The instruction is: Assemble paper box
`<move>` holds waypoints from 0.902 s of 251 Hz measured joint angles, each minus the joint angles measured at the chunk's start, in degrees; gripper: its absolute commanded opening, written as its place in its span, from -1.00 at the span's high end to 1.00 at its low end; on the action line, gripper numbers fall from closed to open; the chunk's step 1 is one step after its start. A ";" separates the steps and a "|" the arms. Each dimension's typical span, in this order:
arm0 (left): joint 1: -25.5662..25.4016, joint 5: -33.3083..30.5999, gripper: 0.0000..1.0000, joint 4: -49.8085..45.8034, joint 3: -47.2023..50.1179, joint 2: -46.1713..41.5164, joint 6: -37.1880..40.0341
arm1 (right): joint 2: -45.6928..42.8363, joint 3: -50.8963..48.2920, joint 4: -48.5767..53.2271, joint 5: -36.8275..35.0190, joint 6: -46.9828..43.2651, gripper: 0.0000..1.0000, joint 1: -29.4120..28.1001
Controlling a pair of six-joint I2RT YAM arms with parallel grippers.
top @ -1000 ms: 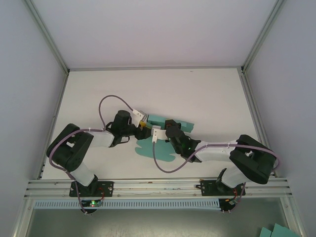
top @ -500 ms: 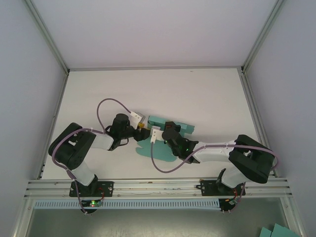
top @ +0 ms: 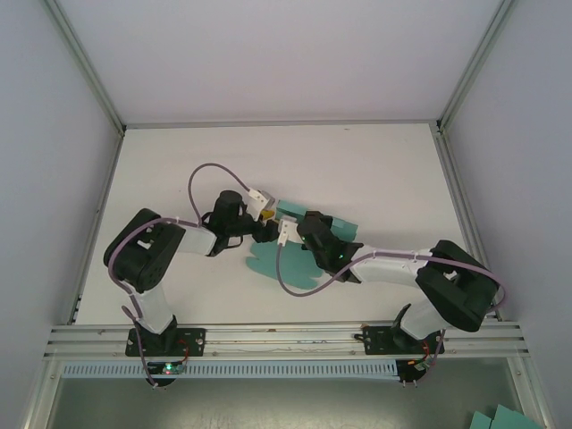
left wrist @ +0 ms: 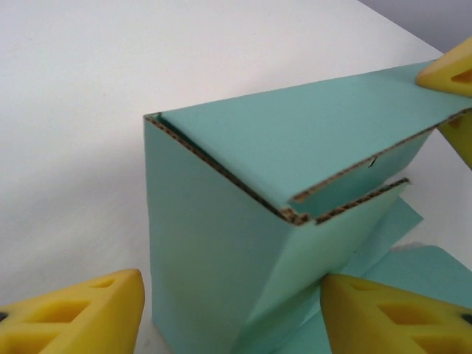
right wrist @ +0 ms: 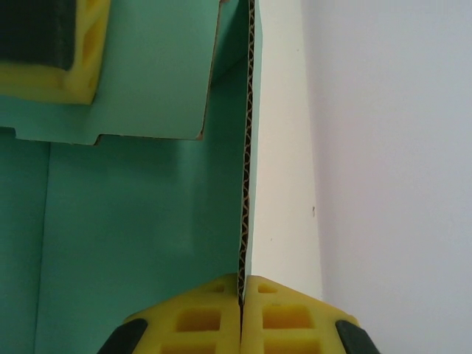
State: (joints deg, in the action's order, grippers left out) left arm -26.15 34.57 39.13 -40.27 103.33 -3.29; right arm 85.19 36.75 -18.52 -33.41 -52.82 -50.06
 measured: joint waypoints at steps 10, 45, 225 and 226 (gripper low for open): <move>0.00 0.26 -0.06 0.07 -0.81 0.70 -0.42 | 0.11 0.76 1.25 0.68 0.24 1.00 0.66; 0.07 0.13 0.18 0.35 -3.28 2.64 -2.73 | 1.60 3.15 4.24 1.79 0.70 1.00 2.38; 0.00 -4.92 -0.36 -0.70 0.76 -2.84 -5.31 | 1.97 3.43 1.40 5.27 -2.38 1.00 3.78; 0.00 -4.87 -0.36 -0.70 0.87 -2.95 -5.35 | 1.97 3.43 1.33 5.29 -2.49 1.00 3.78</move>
State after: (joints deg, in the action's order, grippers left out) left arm -26.15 29.69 38.44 -39.40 100.38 -8.64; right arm 87.15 40.18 -17.19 -28.12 -55.31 -46.28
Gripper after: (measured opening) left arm 0.635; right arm 0.057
